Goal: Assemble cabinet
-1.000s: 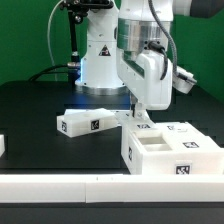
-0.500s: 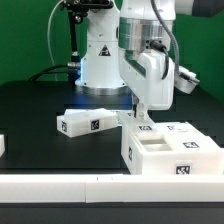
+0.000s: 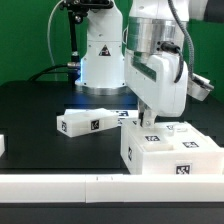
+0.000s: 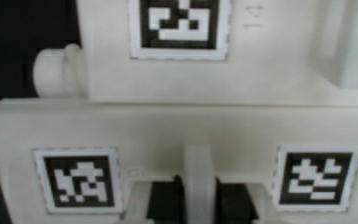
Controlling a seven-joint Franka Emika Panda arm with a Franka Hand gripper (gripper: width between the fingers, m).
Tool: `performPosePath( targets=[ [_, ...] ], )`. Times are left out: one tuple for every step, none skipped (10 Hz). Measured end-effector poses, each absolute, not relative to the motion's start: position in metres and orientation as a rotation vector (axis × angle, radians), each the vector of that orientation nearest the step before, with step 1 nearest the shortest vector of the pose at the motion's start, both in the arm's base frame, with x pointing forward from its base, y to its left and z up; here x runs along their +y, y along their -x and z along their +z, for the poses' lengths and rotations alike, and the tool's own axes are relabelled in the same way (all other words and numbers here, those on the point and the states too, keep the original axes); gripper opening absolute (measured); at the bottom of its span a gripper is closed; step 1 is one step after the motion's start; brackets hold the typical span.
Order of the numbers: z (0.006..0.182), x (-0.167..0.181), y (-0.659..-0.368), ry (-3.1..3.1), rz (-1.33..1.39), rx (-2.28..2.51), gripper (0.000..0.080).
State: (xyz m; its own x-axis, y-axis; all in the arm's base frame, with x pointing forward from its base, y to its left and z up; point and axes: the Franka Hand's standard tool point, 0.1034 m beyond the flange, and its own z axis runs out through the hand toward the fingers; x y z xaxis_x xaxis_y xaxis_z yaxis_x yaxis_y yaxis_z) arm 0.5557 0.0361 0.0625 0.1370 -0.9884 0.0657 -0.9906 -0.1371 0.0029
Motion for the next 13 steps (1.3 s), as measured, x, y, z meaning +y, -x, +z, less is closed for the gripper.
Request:
performPosePath(
  targets=[
    [0.063,0.036,-0.556,-2.334,0.074,-2.033,0.0067],
    [0.062,0.036,-0.556,-2.334,0.074,-2.033,0.0067],
    [0.062,0.036,-0.556,-2.330,0.074,-2.037,0.0067],
    [0.062,0.038,-0.559,-2.279,0.082,-2.097,0.0067],
    [0.063,0.041,-0.565,-2.242,0.096,-2.142,0.0067],
    [0.062,0.044,-0.570,-2.212,0.107,-2.177,0.0067],
    [0.062,0.047,-0.574,-2.188,0.127,-2.203,0.0067],
    [0.062,0.047,-0.580,-2.182,0.161,-2.214,0.0067],
    [0.062,0.048,-0.586,-2.170,0.189,-2.232,0.0067],
    [0.062,0.051,-0.590,-2.155,0.201,-2.251,0.0067],
    [0.062,0.053,-0.592,-2.138,0.209,-2.264,0.0067],
    [0.061,0.054,-0.592,-2.126,0.213,-2.273,0.0067],
    [0.062,0.054,-0.592,-2.114,0.216,-2.283,0.0067]
  ],
)
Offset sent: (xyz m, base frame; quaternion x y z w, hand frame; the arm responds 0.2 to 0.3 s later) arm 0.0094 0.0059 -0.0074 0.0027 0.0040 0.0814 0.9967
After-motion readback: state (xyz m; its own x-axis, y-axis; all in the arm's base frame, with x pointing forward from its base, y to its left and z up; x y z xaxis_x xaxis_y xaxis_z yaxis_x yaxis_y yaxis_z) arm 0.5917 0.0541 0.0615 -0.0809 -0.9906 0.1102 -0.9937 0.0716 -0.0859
